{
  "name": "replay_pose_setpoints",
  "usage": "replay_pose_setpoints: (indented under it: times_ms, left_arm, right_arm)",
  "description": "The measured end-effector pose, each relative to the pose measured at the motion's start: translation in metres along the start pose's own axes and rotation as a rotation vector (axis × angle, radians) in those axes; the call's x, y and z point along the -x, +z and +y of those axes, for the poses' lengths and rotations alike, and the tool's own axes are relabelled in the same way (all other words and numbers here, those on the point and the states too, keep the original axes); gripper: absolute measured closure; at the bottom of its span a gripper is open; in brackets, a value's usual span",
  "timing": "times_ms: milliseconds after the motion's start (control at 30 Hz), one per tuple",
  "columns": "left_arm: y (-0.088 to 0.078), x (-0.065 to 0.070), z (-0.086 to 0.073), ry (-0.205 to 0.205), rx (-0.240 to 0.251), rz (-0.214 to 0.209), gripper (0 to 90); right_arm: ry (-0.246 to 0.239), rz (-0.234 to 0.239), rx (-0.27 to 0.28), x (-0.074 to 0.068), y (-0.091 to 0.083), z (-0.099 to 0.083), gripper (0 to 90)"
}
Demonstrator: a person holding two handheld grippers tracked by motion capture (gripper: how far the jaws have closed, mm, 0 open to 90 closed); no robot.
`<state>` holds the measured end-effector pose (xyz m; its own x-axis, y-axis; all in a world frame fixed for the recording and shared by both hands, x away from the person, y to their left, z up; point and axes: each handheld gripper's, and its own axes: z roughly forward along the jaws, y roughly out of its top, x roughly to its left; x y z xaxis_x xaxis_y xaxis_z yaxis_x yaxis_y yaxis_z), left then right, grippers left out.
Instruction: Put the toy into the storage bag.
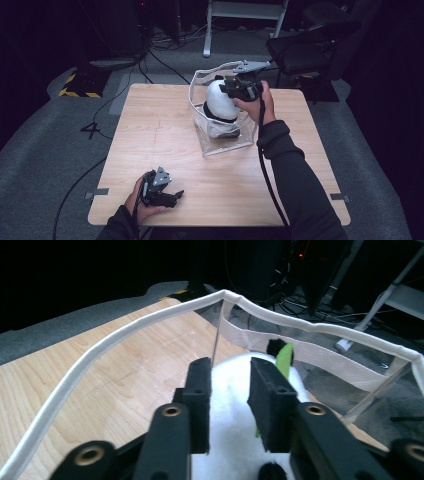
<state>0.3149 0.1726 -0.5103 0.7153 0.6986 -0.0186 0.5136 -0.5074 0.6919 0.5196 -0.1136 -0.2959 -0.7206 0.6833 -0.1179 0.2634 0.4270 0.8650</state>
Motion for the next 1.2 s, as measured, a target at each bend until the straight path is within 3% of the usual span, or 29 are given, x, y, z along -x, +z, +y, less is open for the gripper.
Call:
replay_pose_setpoints:
  times_ms: [267, 1200]
  left_arm:
    - [0.0, 0.0, 0.0, 0.0, 0.0, 0.0, 17.3]
    - [0.0, 0.0, 0.0, 0.0, 0.002, 0.001, 17.3]
  right_arm:
    - [-0.009, -0.01, 0.005, 0.001, -0.004, 0.0, 65.8]
    - [-0.02, -0.045, -0.002, 0.011, -0.037, 0.005, 36.6]
